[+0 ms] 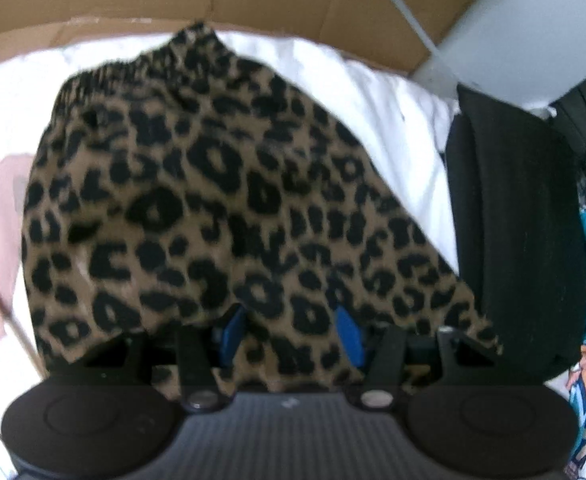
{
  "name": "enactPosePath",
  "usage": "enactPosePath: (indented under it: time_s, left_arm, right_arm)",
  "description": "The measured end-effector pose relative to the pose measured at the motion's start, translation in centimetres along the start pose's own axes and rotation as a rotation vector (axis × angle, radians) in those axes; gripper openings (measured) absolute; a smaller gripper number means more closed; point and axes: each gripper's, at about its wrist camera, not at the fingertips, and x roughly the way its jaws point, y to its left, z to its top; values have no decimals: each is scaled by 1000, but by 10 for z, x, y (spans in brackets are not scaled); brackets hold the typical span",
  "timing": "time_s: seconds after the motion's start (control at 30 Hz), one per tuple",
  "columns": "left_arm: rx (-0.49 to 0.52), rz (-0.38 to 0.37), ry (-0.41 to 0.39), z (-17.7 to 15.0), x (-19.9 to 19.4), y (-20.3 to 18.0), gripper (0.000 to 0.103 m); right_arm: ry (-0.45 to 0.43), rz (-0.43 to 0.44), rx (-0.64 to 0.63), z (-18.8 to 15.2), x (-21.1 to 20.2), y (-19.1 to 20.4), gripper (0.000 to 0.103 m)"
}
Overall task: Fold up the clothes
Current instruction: 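Open the right tool and release the folded leopard shorts on the sheet, then grasp the leopard shorts' edge with the left tool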
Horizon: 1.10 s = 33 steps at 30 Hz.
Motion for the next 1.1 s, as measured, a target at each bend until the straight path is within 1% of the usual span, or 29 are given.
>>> enactPosePath:
  time_s: [0.07, 0.17, 0.23, 0.27, 0.33, 0.4, 0.5, 0.67, 0.73, 0.8, 0.9, 0.97, 1.03, 1.1]
  left_arm:
    - [15, 1, 18, -10, 4, -6, 53]
    - [-9, -49, 44, -20, 5, -4, 53]
    - [-33, -68, 43, -22, 0, 2, 52]
    - [-43, -70, 37, -23, -5, 3, 49]
    - [10, -68, 19, -25, -18, 5, 49]
    - [36, -69, -1, -28, -33, 11, 49]
    - [29, -63, -28, -32, -54, 27, 49]
    - [-56, -46, -66, -37, -83, 61, 49]
    - [-120, -48, -100, -40, -96, 78, 53]
    - [-168, -48, -121, -43, -108, 94, 53]
    - [-198, -19, -147, -53, -121, 113, 53]
    - [-219, -3, -153, -61, -126, 124, 53]
    - [-257, 7, -143, -73, -128, 136, 53]
    - [-266, 15, -114, -82, -126, 144, 50]
  right_arm:
    - [0, -14, -9, 0, 0, 2, 45]
    - [1, -23, 7, -1, -1, 0, 46]
    - [1, -26, 12, -2, -4, -2, 46]
    - [0, -27, 24, -2, -6, -3, 46]
    - [-7, -17, 56, -1, -10, -4, 46]
    - [-15, -3, 50, 0, -14, -4, 46]
    - [-37, 2, 35, 5, -20, -6, 47]
    - [-35, -1, 11, 6, -22, -7, 47]
    - [-34, 3, -2, 4, -24, -4, 47]
    - [-32, 11, -5, 2, -27, -3, 47]
    - [-32, 23, -5, -1, -30, -3, 47]
    - [-32, 25, -14, -1, -32, -1, 47]
    - [-31, 28, -25, 0, -32, 2, 47]
    - [-31, 40, -31, -2, -33, 8, 47]
